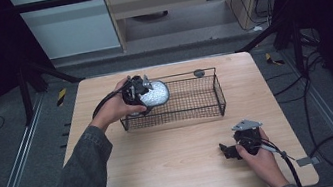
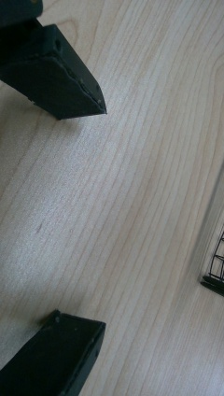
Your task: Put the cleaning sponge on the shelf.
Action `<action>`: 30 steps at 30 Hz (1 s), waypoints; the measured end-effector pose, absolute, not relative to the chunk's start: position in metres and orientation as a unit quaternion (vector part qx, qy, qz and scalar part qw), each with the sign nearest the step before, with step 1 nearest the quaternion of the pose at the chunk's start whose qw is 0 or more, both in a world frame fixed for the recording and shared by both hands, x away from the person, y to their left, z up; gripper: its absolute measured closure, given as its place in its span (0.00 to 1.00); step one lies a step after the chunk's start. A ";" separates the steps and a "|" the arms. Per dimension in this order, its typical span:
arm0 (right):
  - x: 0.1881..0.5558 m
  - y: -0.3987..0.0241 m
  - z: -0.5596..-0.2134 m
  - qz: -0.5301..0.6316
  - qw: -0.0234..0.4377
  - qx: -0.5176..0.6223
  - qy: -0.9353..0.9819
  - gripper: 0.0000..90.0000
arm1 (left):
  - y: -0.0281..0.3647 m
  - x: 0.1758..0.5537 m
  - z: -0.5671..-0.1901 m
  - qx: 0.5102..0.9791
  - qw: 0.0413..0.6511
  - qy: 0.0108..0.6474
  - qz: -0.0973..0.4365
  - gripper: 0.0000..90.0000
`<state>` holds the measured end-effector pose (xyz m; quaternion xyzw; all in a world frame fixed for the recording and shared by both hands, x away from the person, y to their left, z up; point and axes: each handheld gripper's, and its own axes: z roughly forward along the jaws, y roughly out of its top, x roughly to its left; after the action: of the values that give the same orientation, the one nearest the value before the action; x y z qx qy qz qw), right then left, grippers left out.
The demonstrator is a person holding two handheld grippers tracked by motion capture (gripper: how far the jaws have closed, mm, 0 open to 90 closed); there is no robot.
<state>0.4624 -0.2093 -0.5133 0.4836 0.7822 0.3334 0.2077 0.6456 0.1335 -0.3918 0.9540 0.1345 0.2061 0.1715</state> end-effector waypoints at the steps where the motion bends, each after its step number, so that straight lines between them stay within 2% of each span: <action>1: 0.462 -0.209 -0.513 0.333 0.208 0.484 0.782 0.00 | 0.134 0.646 -0.392 0.953 0.176 0.137 0.203 0.06; 6: 0.462 -0.209 -0.513 0.334 0.208 0.483 0.782 0.00 | 0.135 0.647 -0.390 0.951 0.186 0.145 0.198 0.04; 16: 0.463 -0.209 -0.513 0.333 0.208 0.483 0.783 0.00 | 0.135 0.639 -0.381 0.948 0.203 0.145 0.199 0.08; 30: 0.462 -0.209 -0.513 0.332 0.208 0.484 0.782 0.00 | 0.129 0.615 -0.364 0.933 0.237 0.163 0.216 0.10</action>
<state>0.4625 -0.2094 -0.5134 0.4836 0.7824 0.3325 0.2084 0.6146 0.1290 -0.3636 0.9330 0.1630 0.2158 0.2374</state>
